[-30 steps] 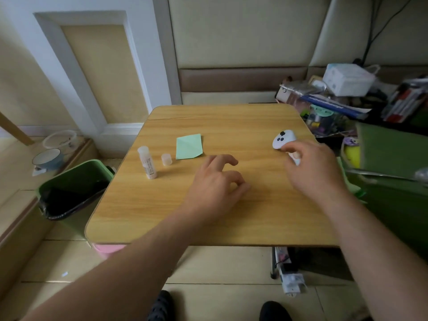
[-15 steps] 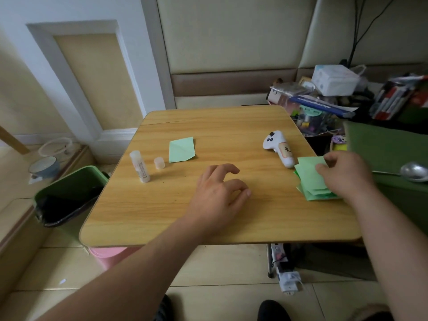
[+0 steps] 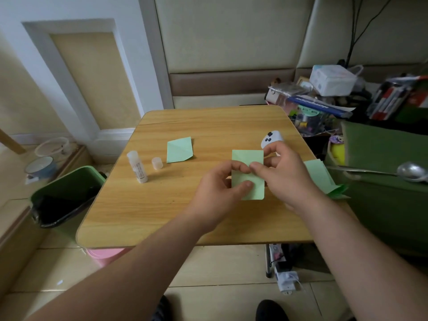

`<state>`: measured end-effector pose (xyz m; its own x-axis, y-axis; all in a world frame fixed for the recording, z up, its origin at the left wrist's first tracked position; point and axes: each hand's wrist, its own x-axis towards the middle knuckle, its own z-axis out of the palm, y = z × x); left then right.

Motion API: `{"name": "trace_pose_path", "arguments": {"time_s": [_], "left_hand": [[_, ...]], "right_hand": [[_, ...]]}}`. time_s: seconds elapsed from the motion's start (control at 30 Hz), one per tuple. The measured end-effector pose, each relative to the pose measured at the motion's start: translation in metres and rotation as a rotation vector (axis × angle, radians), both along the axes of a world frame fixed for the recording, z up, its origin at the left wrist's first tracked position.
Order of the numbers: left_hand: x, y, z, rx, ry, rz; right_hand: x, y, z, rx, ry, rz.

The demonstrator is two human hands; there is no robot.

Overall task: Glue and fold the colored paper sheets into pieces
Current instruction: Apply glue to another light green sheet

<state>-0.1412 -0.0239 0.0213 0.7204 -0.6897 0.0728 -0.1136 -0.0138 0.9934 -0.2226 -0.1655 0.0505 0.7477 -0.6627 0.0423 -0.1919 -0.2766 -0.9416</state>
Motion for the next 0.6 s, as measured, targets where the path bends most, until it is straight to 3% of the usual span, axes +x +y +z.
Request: {"name": "trace_pose_path", "arguments": {"time_s": [0.13,0.27,0.33,0.43,0.6], "left_hand": [[0.008,0.004,-0.005,0.083,-0.001,0.013],[0.014,0.009,-0.011,0.168,-0.057,0.04],[0.015,0.01,-0.013,0.208,-0.073,0.03],[0.014,0.011,-0.013,0.242,-0.089,0.023],[0.018,0.011,-0.015,0.225,-0.076,0.032]], "right_hand": [[0.0,-0.016,-0.008,-0.207,0.043,-0.027],[-0.019,-0.075,-0.013,-0.583,0.271,-0.286],[-0.028,-0.1,-0.022,-0.594,0.502,-0.37],[-0.035,-0.113,-0.033,-0.508,0.732,-0.317],[-0.036,-0.12,-0.041,-0.478,0.556,-0.334]]}}
